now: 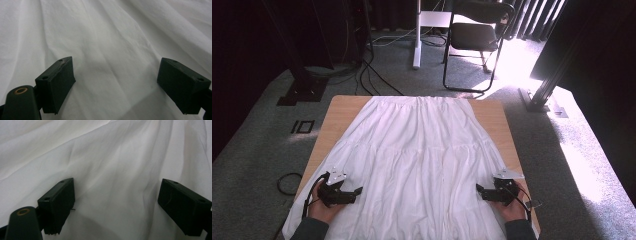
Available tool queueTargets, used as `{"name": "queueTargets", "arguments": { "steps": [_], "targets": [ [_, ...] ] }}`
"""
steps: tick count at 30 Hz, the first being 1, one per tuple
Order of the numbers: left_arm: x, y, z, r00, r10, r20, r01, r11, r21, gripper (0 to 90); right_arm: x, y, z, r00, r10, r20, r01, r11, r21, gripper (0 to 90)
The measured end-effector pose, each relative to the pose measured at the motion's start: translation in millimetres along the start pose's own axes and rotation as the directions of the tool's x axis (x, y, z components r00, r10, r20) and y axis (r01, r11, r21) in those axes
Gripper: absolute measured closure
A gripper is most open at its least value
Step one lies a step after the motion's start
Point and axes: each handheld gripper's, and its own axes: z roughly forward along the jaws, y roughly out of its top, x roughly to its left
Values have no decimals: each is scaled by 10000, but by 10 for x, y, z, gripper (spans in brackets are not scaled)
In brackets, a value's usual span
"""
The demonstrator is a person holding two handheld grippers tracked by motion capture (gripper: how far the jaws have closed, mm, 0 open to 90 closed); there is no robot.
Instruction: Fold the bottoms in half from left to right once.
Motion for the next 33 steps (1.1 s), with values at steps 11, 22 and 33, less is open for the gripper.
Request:
{"name": "queueTargets", "arguments": {
  "steps": [11, 22, 33],
  "targets": [
    [11, -6, -15, 9989, -317, -350, 310, 9993, -212, 263, -1, 1, 1, 10000, 1, -5, -1, 10000, -2, 136],
    [34, 30, -295, 9959, -361, -825, 307, 9974, -657, 322, -1, 1, 1, 10000, 16, -7, -16, 10000, 2, 136],
    [352, -120, -564, 9692, -1209, -2145, 1160, 9926, -356, 134, 1, 0, 0, 10000, 2, 4, -2, 10000, -2, 136]
  ]
}}
